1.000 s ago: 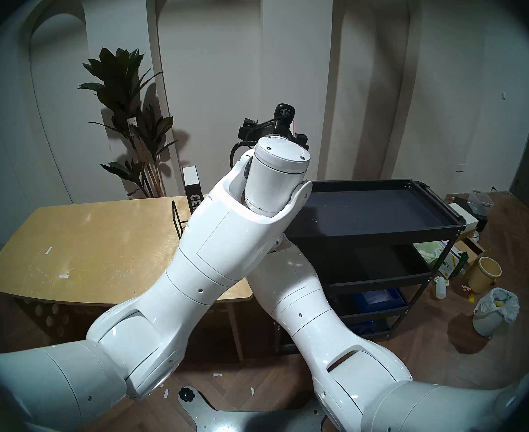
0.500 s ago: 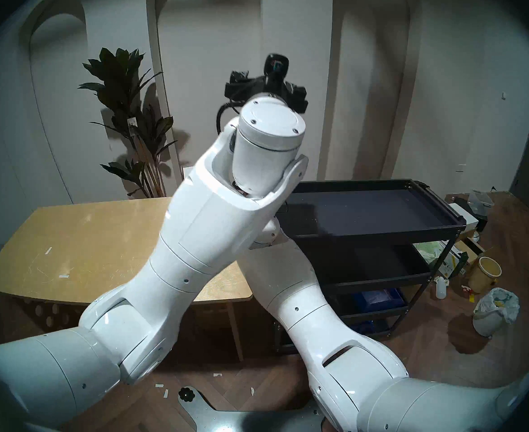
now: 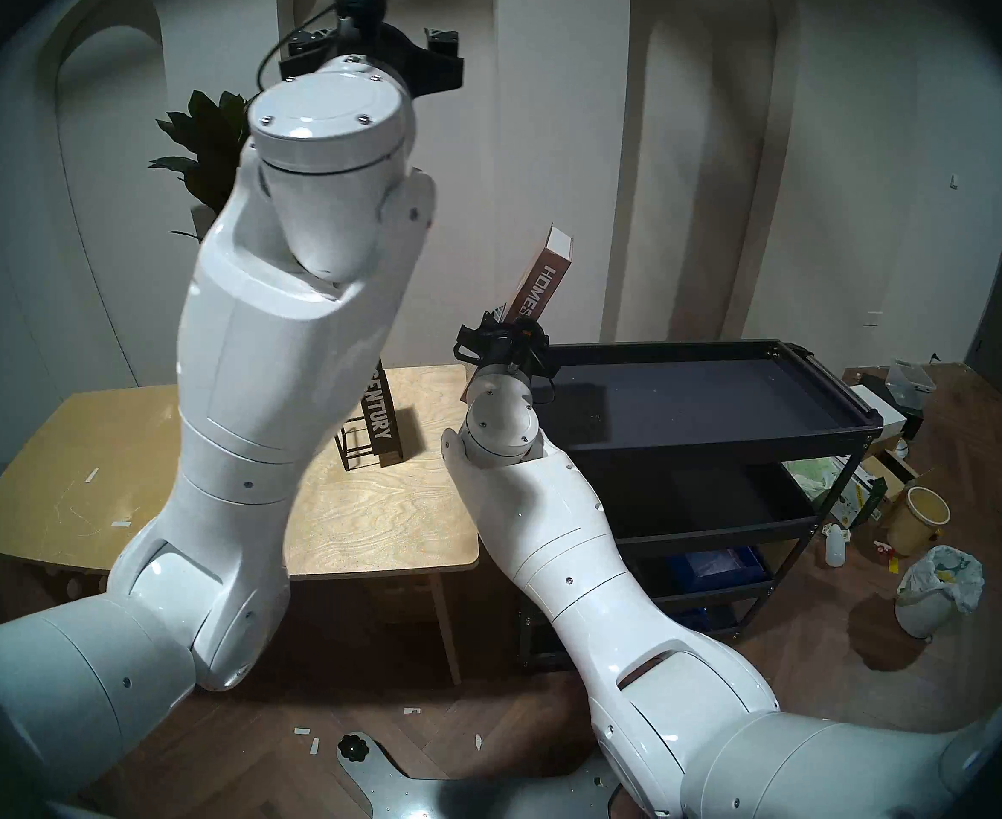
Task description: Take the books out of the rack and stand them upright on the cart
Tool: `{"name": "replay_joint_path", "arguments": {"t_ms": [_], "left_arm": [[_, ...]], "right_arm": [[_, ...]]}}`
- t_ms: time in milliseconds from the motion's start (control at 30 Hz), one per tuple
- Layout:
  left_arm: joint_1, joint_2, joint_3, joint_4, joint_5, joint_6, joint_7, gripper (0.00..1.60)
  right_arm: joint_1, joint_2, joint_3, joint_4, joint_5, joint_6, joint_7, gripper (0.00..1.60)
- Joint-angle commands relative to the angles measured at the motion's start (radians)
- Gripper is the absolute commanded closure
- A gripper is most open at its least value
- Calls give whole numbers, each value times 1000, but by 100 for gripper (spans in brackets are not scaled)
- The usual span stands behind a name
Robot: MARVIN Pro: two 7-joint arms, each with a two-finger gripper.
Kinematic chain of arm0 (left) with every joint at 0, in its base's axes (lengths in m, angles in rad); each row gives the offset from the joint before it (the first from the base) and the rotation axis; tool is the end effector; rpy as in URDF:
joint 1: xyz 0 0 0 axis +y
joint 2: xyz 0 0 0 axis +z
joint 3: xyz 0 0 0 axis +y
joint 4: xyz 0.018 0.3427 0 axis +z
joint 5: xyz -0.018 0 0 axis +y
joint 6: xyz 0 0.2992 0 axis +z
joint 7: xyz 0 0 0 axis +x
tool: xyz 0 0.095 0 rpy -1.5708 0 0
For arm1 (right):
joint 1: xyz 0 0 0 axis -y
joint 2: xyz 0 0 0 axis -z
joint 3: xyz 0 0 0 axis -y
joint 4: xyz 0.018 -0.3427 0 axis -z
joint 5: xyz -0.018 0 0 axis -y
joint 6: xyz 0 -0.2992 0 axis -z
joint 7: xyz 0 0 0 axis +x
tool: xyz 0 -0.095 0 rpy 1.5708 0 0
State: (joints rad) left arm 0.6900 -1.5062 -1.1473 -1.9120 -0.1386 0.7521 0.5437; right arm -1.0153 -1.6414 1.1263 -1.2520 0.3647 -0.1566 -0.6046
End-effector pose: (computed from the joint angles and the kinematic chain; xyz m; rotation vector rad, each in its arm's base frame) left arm 0.4680 -0.1004 0.0878 -1.5692 -0.0082 -2.5365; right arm 0.5530 0.1424 -0.2174 -1.8392 0.5174 -2.3087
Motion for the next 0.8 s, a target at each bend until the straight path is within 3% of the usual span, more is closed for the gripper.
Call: {"name": "replay_joint_path", "arguments": {"t_ms": [0, 267, 500, 667, 767], "left_arm": [[-23, 119, -155, 26, -28, 19, -12, 0], [17, 198, -305, 122, -84, 52, -45, 0], [46, 234, -376, 195, -131, 76, -78, 0], [89, 256, -433, 263, -187, 95, -137, 0], [108, 267, -437, 280, -202, 104, -164, 0]], "right_arm": [[97, 43, 30, -59, -25, 24, 6, 160], [180, 111, 84, -51, -35, 111, 32, 160], [222, 176, 128, -46, -40, 203, 81, 160], [280, 265, 158, 32, -33, 316, 161, 160], [288, 291, 170, 57, -24, 344, 198, 160]]}}
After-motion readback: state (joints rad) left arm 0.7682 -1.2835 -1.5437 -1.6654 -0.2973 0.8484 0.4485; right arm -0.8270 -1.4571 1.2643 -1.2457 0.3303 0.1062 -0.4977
